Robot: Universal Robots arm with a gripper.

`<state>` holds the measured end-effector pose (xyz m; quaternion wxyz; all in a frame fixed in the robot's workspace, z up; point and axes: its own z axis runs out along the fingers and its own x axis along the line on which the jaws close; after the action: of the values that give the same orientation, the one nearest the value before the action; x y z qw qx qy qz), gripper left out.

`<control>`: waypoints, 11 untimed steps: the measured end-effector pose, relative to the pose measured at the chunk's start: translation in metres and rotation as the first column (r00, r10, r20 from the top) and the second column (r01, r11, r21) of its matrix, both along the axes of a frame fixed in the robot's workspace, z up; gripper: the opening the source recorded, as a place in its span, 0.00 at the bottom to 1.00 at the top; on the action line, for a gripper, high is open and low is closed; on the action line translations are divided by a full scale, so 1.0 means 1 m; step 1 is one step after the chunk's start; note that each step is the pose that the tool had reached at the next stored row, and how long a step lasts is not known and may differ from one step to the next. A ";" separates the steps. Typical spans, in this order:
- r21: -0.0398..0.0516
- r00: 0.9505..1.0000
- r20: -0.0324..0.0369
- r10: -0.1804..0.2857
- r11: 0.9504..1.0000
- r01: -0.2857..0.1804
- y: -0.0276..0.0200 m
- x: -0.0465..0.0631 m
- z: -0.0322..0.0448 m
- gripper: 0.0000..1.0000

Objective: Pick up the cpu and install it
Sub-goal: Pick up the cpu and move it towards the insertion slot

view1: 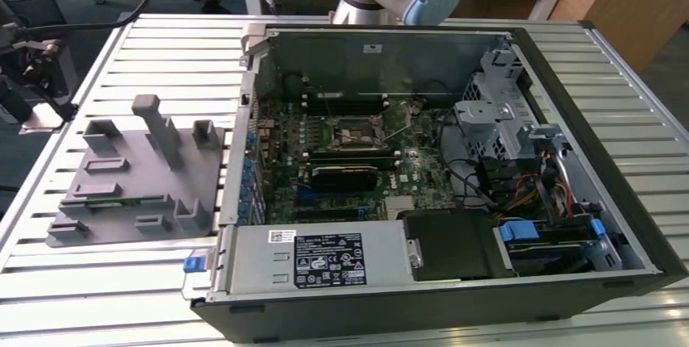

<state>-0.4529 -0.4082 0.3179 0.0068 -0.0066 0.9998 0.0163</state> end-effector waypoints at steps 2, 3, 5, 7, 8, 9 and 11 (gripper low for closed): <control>0.000 1.000 0.000 0.000 1.000 0.000 0.0000 0.000 0.0029 0.53; 0.000 1.000 0.000 0.000 1.000 0.000 0.0000 0.000 0.0043 0.53; 0.000 1.000 0.000 0.000 1.000 0.000 0.0000 0.000 0.0074 0.53; 0.000 1.000 0.000 0.000 1.000 0.000 0.0000 0.000 0.0102 0.53; 0.000 1.000 0.000 0.000 1.000 0.000 0.0000 0.000 0.0114 0.53; 0.000 1.000 0.000 0.000 1.000 0.000 0.0000 0.000 0.0127 0.53; 0.000 1.000 0.000 0.000 1.000 0.000 0.0000 0.000 0.0152 0.53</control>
<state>-0.4529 -0.4082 0.3330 0.0068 -0.0066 0.9998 0.0163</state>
